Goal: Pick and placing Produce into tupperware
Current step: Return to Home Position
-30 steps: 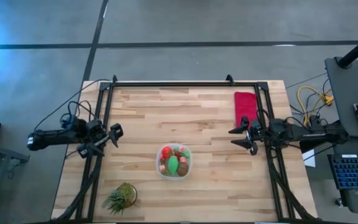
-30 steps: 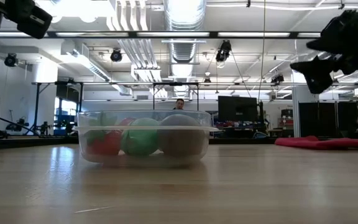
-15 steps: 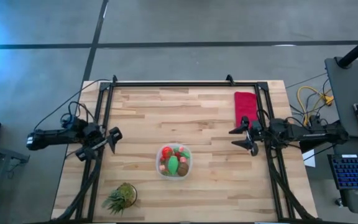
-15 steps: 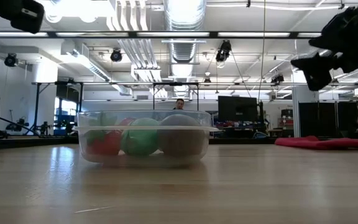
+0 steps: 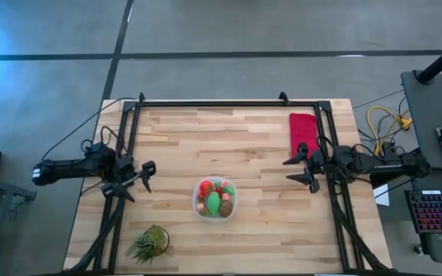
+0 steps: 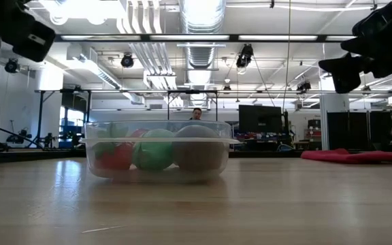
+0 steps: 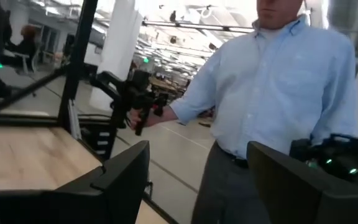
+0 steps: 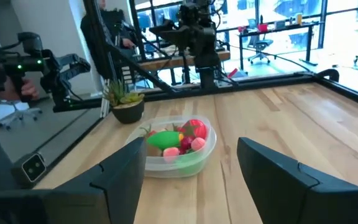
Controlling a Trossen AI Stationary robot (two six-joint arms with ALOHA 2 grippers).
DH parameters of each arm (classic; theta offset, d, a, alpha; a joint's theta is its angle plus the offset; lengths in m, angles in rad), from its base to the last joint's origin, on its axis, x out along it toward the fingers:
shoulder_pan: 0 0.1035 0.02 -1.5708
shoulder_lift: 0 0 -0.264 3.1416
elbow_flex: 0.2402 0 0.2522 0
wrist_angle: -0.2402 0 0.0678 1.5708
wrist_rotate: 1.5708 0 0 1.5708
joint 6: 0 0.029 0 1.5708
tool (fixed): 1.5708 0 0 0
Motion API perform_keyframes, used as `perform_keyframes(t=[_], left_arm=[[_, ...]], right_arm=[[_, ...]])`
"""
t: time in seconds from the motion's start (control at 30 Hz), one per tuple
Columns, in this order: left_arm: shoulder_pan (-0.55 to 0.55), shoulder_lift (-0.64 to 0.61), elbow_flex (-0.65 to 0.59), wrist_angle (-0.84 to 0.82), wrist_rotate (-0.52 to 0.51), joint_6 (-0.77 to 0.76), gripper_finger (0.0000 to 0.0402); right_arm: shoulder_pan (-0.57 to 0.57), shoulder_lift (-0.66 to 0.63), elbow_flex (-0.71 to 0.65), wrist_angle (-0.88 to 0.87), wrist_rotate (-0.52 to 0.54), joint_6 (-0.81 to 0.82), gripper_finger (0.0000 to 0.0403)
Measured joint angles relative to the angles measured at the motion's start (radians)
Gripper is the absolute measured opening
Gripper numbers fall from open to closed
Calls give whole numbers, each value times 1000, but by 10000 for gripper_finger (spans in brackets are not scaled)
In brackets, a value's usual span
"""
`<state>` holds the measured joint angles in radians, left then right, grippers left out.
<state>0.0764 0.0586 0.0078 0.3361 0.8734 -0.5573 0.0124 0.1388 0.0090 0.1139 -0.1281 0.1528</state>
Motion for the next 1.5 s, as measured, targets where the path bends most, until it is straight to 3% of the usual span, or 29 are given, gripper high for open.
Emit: perform_keyframes(t=[0.3, 0.43, 0.6, 0.7, 0.8, 0.97, 1.1, 1.2, 1.3, 1.33, 1.43, 1.5], left_arm=[[3, -1, 0, -58, 157, -5, 255], [3, 14, 0, -83, 113, -26, 255], [3, 20, 1, -26, 78, -287, 255], [4, 20, 1, -32, 48, -308, 255], [4, 29, 1, -33, -84, -224, 255], [4, 28, 1, -31, -325, -220, 255], [4, 27, 0, -32, -357, -187, 255], [5, 27, 0, -34, -351, 60, 255], [5, 26, 1, -86, -332, 464, 255], [4, 24, 2, -113, -383, 523, 255], [7, 36, 21, -297, -716, 463, 255], [7, 41, 23, -327, -798, 461, 255]], right_arm=[[0, 0, 0, 32, 9, -4, 244], [0, 0, 0, 33, 9, 14, 242], [0, 0, 0, 33, 17, 23, 246], [0, 0, 0, 34, 17, 23, 246], [0, 1, 0, 34, 18, 36, 243], [0, 1, 0, 34, 21, 53, 244], [0, 1, 0, 34, 24, 53, 247], [0, 1, 0, 34, 24, 53, 246], [0, 1, 0, 33, 24, 53, 243], [0, 1, 0, 33, 24, 53, 242], [0, 1, 0, 33, 24, 53, 243], [0, 1, 0, 33, 24, 53, 246]])
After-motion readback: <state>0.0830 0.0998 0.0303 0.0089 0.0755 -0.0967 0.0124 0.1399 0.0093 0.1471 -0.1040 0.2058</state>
